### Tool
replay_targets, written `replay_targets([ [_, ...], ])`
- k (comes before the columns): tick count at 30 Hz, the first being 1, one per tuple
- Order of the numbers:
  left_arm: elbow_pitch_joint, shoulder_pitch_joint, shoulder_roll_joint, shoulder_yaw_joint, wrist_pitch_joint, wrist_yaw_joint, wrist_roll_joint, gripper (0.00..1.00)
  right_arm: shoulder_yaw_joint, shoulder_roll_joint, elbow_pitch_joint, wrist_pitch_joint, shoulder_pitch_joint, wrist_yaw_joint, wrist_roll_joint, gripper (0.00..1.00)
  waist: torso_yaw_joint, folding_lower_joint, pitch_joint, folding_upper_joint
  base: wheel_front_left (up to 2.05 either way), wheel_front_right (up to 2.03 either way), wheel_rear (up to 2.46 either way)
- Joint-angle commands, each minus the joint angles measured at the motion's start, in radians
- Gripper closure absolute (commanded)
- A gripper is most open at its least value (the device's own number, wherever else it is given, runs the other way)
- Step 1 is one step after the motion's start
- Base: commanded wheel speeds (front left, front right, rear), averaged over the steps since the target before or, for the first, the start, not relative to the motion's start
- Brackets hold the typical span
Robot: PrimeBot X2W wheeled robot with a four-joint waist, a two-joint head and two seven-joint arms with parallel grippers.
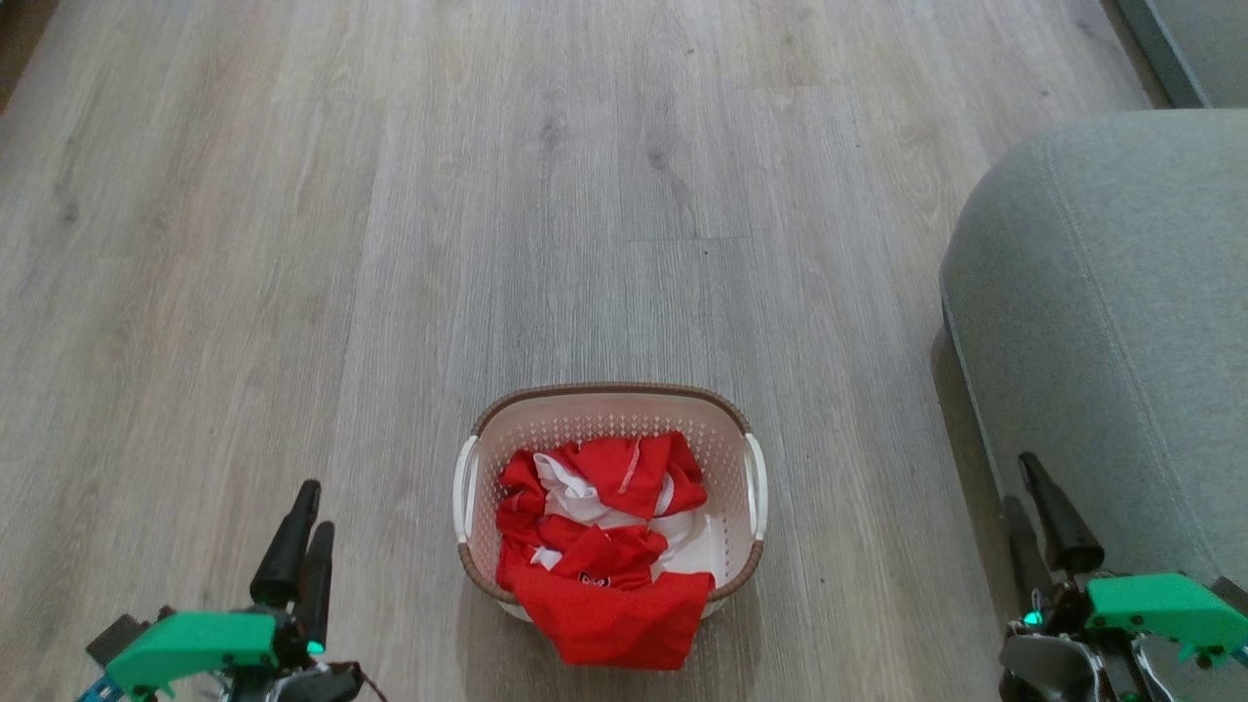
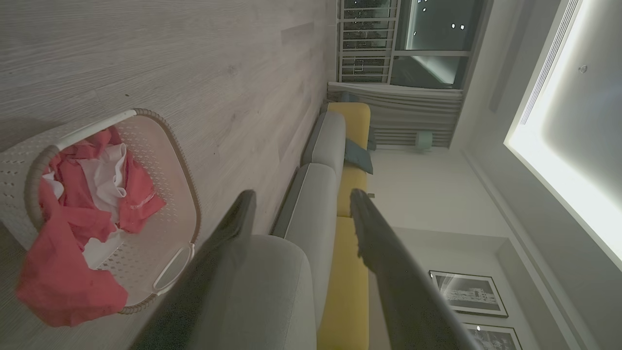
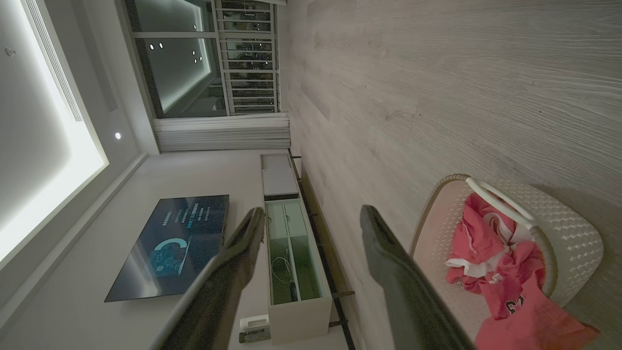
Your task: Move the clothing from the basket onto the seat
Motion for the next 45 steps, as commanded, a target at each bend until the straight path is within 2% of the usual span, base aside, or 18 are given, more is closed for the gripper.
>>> replay_targets([
  [1, -0.034, -0.045, 0.003, -0.001, -0.003, -0.001, 0.001, 0.0, 0.002, -0.006, -0.035, -0.009, -0.04, 0.0, -0.002, 0.0, 0.0, 0.0, 0.0, 0.0, 0.0, 0.0, 0.0],
  [11, -0.024, -0.05, 0.005, -0.026, -0.033, -0.001, 0.028, 0.0, 0.03, -0.016, -0.029, -0.04, -0.048, 0.0, -0.054, 0.0, 0.002, 0.0, 0.001, 0.0, 0.0, 0.0, 0.0],
  [26, -0.034, -0.06, 0.006, -0.024, -0.08, 0.013, 0.267, 0.0, 0.06, -0.021, -0.068, -0.088, -0.059, 0.0, -0.398, 0.0, 0.005, 0.0, 0.003, 0.0, 0.0, 0.0, 0.0],
  [33, -0.061, -0.056, 0.007, -0.038, -0.101, 0.027, 0.411, 0.0, 0.092, -0.033, -0.069, -0.108, -0.065, 0.0, -0.505, 0.0, 0.005, 0.0, 0.004, 0.0, 0.0, 0.0, 0.0],
  [45, -0.072, -0.051, 0.009, -0.059, -0.133, 0.052, 0.593, 0.0, 0.136, -0.055, -0.061, -0.141, -0.08, 0.0, -0.666, 0.0, 0.005, 0.0, 0.003, 0.0, 0.0, 0.0, 0.0],
])
